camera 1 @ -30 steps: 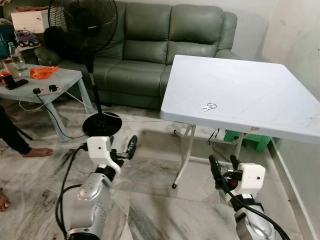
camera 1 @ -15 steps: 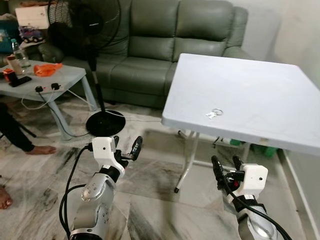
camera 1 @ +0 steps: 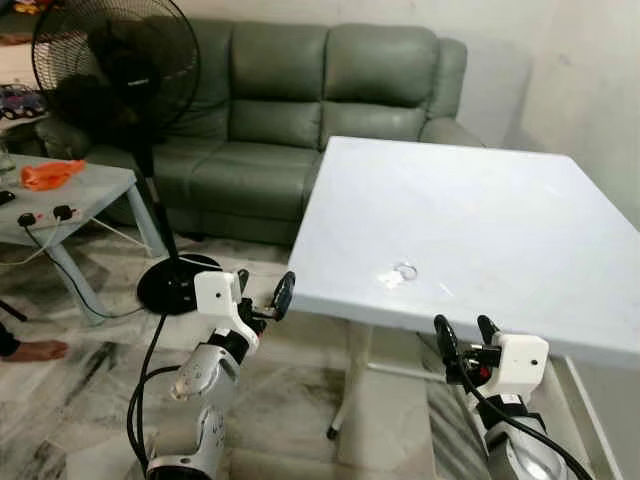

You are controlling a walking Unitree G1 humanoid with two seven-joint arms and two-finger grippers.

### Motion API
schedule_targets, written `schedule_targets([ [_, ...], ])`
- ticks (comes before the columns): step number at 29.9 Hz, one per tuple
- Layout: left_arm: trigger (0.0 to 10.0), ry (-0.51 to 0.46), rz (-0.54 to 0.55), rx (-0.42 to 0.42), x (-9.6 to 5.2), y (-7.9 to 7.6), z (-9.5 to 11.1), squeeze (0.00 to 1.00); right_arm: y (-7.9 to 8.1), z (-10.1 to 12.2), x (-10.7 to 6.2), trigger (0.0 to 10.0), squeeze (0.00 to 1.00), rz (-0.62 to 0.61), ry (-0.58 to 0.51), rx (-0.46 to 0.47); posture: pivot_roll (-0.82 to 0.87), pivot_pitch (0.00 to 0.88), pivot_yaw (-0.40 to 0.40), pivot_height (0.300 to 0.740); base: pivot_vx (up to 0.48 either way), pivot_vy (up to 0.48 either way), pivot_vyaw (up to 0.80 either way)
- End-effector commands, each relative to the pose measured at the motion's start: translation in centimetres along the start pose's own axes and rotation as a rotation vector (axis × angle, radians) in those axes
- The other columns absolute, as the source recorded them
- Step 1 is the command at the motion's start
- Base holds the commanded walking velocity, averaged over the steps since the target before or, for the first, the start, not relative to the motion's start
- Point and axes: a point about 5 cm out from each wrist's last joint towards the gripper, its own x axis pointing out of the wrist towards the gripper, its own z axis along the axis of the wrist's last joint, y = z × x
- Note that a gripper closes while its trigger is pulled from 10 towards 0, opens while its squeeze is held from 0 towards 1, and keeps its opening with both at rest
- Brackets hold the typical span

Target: Hang keys on a hook

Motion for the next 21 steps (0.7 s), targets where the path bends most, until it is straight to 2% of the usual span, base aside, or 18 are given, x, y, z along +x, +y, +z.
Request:
schedule_targets([
  [1,10.0,-0.001,0.014,0.004,0.01,0.38,0.28,0.00,0.52,0.27,0.27,10.0,0.00,0.024,-0.007,0.007,-0.02,0.000,-0.030,0.740,0.446,0.000,0.00],
  [9,10.0,0.000,0.020,0.006,-0.01,0.37,0.26,0.00,0.53,0.26,0.27,10.0,0.00,0.025,-0.005,0.008,-0.02,0.000,-0.033,0.740,0.427,0.000,0.00],
  [21,10.0,0.006,0.023,0.012,0.00,-0.20,-0.11,0.00,0.50,0.14,0.33,10.0,0.00,0.038,0.009,0.019,-0.02,0.003,-0.035,0.740,0.000,0.000,0.00],
])
